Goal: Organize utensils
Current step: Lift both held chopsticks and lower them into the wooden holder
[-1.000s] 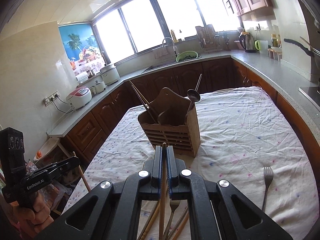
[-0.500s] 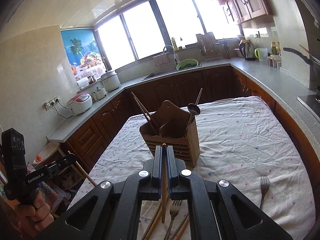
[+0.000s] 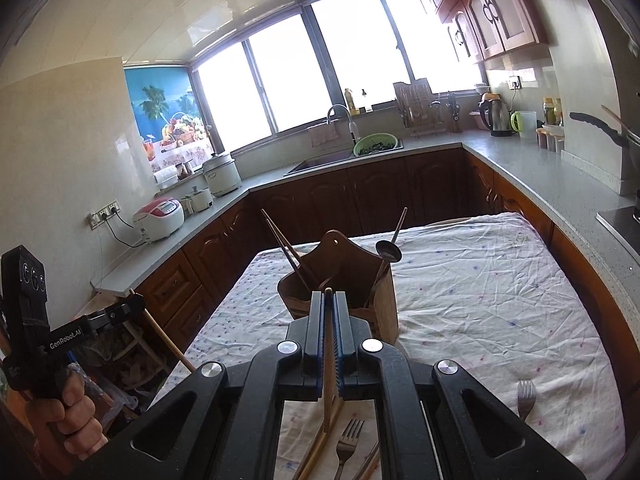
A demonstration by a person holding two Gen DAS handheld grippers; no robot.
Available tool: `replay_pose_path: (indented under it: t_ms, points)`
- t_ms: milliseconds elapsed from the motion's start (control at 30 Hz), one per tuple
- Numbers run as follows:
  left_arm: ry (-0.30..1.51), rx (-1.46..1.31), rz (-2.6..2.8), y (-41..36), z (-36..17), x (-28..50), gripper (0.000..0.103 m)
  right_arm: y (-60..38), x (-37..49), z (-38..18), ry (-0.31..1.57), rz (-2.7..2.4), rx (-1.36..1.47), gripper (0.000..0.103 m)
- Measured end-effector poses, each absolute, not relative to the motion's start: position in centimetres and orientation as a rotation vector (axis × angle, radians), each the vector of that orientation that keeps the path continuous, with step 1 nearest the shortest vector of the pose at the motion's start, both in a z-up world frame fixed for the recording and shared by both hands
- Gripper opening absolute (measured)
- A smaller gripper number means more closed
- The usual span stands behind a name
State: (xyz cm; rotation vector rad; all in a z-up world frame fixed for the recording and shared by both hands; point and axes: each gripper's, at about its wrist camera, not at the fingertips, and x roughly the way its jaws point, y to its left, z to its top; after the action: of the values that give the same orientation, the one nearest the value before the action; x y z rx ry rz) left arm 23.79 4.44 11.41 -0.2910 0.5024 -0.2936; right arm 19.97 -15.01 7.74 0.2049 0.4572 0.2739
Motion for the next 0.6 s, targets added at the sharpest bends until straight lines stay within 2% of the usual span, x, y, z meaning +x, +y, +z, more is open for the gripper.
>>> replay_pose_path:
  t_ms: [600]
  points:
    - [0.250, -0.273, -0.255, 3.8, 20.5, 32.0, 0.004, -15.5, 25.7, 17.0, 0.227, 0.212, 0.144, 0.004]
